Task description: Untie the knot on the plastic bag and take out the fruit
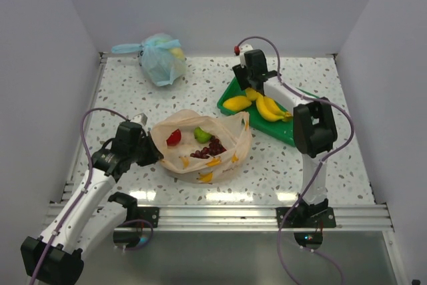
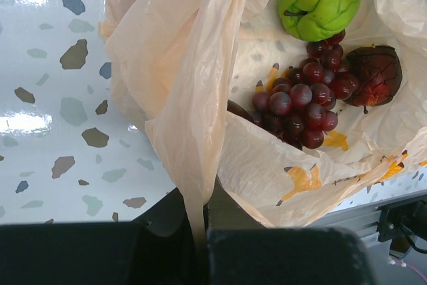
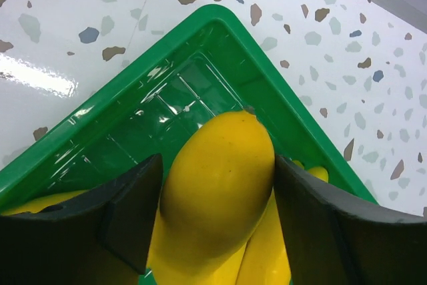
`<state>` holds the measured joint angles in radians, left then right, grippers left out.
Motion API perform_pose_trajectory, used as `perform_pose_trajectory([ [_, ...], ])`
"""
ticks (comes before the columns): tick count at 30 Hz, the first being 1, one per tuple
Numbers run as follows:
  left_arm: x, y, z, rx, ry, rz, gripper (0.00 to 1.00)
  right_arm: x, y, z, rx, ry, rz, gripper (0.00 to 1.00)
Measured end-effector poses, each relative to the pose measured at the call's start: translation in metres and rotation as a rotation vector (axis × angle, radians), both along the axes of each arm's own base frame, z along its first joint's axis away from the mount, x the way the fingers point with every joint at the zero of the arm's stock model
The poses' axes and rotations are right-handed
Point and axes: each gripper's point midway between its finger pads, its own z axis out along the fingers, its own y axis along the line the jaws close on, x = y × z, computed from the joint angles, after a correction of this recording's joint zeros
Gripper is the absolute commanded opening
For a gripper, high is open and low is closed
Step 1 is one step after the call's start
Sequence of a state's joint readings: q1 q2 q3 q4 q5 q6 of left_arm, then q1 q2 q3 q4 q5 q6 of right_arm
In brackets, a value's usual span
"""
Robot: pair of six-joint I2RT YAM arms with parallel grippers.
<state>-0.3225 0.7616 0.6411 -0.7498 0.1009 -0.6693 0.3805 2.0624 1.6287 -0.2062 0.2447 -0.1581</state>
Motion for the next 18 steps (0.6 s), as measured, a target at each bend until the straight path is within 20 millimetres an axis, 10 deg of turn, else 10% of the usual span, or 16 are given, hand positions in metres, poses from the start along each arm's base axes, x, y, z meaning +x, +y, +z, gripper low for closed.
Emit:
perform_pose_trajectory([
  [4, 0.000, 0.000, 0.000, -0.001, 0.000, 0.000, 0.00, 0.001, 0.000, 0.001, -0.033, 0.006, 0.029, 0.95],
  [9, 0.000, -0.001, 0.000, -0.005, 0.001, -0.004, 0.00, -0.009, 0.007, 0.014, -0.011, 0.018, 0.079, 0.99],
  [18, -0.001, -0.001, 0.000, -0.006, 0.001, -0.005, 0.00, -0.094, 0.066, 0.112, 0.125, -0.078, 0.276, 0.89],
])
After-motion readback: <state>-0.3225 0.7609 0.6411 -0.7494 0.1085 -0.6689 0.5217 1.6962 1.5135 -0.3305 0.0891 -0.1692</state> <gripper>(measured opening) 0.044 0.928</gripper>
